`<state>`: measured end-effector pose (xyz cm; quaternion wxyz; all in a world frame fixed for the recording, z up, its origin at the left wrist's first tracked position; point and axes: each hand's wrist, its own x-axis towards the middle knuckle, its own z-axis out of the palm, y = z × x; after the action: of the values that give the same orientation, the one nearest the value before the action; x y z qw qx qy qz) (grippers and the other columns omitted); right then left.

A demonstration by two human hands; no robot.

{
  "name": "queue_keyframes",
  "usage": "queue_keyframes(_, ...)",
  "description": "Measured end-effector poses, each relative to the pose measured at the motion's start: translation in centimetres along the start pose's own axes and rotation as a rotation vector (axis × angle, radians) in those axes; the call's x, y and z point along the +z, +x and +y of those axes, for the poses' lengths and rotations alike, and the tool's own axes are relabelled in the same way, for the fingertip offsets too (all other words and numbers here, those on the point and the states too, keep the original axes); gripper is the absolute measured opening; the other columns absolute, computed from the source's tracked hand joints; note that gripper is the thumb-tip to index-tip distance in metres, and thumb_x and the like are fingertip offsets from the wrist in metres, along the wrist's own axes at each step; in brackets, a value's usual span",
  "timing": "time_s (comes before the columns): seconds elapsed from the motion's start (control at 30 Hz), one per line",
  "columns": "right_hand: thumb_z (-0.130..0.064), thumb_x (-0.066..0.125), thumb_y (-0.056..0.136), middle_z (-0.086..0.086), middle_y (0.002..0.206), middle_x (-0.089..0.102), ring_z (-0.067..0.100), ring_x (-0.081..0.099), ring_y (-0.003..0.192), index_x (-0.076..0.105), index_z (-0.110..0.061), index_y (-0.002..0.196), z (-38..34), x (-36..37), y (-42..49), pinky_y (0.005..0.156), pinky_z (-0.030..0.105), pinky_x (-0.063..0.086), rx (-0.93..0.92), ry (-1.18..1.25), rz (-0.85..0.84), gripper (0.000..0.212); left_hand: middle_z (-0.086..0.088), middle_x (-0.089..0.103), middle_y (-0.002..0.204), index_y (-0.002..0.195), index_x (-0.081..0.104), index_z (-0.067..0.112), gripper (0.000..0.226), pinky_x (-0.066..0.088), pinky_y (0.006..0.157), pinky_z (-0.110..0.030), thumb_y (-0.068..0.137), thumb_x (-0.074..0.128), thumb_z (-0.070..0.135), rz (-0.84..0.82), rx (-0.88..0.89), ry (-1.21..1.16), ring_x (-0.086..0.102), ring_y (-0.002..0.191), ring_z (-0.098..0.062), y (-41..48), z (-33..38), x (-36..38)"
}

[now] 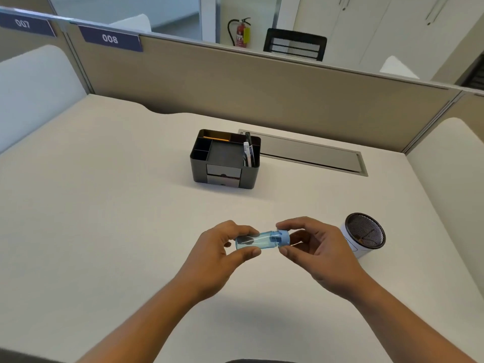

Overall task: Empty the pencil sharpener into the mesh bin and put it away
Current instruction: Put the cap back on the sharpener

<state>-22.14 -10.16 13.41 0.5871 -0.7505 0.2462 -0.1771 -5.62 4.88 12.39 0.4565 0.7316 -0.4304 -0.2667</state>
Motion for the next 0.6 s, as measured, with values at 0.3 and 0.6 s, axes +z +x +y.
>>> queue_keyframes(0.3,0.003,0.080,0.079,-0.001,0.103,0.077,0.015,0.072,0.084,0.074,-0.028,0.104,-0.3,-1.7,-0.3,0.072,0.019,0.057,-0.113,-0.031,0.008,0.040,0.019,0.068,0.093,0.106,0.070,0.036,0.028,0.042,0.075,-0.021,0.082,0.064,0.050,-0.161,-0.019,0.025,0.058,0.095,-0.005,1.1,1.0,-0.1)
queue_keyframes(0.6,-0.018,0.085,0.077,0.002,0.087,0.075,0.012,0.068,0.068,0.079,-0.022,0.096,0.2,-2.0,-0.8,0.066,0.022,0.058,-0.113,-0.096,0.061,0.021,0.020,0.062,0.088,0.104,0.070,0.036,0.024,0.040,0.065,-0.012,0.081,0.074,0.034,-0.118,0.069,0.084,0.056,0.090,-0.003,1.9,1.7,0.8)
